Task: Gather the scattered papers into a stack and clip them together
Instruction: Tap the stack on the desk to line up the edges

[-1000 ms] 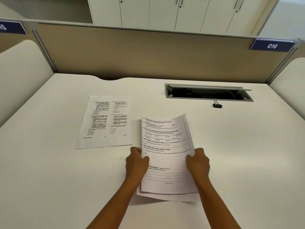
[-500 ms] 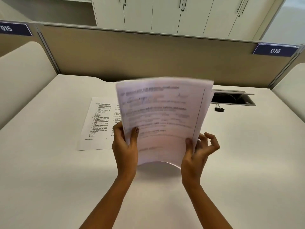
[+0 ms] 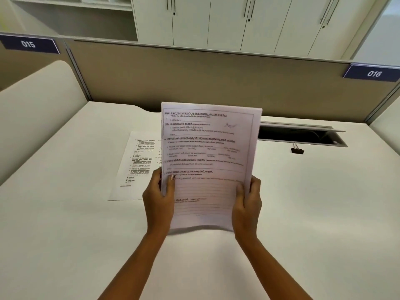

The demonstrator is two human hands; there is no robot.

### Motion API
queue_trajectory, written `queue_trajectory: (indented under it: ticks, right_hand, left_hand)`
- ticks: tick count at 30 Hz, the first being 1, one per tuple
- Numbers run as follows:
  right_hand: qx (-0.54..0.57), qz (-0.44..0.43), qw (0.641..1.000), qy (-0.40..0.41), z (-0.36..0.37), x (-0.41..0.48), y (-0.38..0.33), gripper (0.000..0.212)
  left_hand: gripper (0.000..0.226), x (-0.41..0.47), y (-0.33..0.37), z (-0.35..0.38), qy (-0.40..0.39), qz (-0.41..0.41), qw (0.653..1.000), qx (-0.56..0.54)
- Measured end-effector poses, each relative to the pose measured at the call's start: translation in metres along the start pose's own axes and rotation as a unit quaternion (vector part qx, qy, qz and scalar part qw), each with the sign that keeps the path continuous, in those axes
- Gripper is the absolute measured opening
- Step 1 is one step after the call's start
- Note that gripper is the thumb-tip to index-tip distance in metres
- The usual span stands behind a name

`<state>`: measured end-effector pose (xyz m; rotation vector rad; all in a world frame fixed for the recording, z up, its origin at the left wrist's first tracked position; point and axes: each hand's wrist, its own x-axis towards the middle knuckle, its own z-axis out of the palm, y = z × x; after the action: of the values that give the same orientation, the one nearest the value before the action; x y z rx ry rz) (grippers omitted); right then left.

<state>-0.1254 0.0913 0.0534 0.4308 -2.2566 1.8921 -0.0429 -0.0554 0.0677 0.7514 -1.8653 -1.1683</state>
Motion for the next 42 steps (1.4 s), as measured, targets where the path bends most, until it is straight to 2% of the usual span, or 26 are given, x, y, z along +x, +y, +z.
queue_trajectory:
  ticks: [2, 7, 12, 15, 18, 20, 23, 26, 31, 35, 38, 42]
  right_hand:
    - [0.000, 0.014, 1.000, -0.018, 0.016, 0.008, -0.004, 0.011]
    - [0.038, 0.133, 0.987, -0.081, 0.063, 0.035, -0.018, 0.013]
    - [0.047, 0.213, 0.968, -0.122, 0.113, 0.063, -0.025, 0.026]
    - [0.022, 0.243, 0.959, -0.141, 0.142, 0.077, -0.022, 0.025]
    - [-0.118, 0.222, 0.958, -0.138, 0.173, 0.087, -0.013, 0.025]
    - [-0.238, 0.224, 0.936, -0.131, 0.188, 0.088, -0.009, 0.028]
    - [-0.321, 0.250, 0.903, -0.135, 0.200, 0.085, -0.008, 0.035]
    - [-0.363, 0.249, 0.885, -0.151, 0.211, 0.079, -0.006, 0.044]
    - [-0.318, 0.295, 0.888, -0.155, 0.216, 0.082, -0.013, 0.055]
    - [-0.277, 0.304, 0.895, -0.173, 0.208, 0.082, -0.010, 0.054]
    - [-0.258, 0.266, 0.912, -0.177, 0.194, 0.076, -0.004, 0.041]
    - [-0.161, 0.168, 0.966, -0.111, 0.168, 0.066, -0.003, 0.019]
  left_hand:
    - [0.024, 0.017, -0.001, -0.012, 0.009, -0.007, 1.000, 0.017]
    - [0.026, 0.079, -0.015, -0.042, -0.013, -0.083, 0.995, 0.052]
    - [0.028, 0.130, -0.044, -0.059, -0.022, -0.178, 0.983, 0.026]
    - [0.026, 0.153, -0.065, -0.063, -0.036, -0.233, 0.972, -0.004]
    - [0.027, 0.168, -0.081, -0.062, -0.021, -0.255, 0.967, 0.002]
    - [0.029, 0.173, -0.086, -0.058, -0.005, -0.267, 0.964, 0.003]
    - [0.034, 0.176, -0.095, -0.049, 0.027, -0.276, 0.961, 0.016]
    - [0.040, 0.180, -0.107, -0.040, 0.039, -0.268, 0.956, 0.113]
    - [0.035, 0.177, -0.112, -0.033, 0.010, -0.257, 0.952, 0.167]
    - [0.034, 0.163, -0.111, -0.035, -0.027, -0.259, 0.947, 0.188]
    - [0.034, 0.147, -0.106, -0.034, -0.021, -0.250, 0.950, 0.188]
    - [0.028, 0.125, -0.090, -0.032, 0.030, -0.169, 0.979, 0.106]
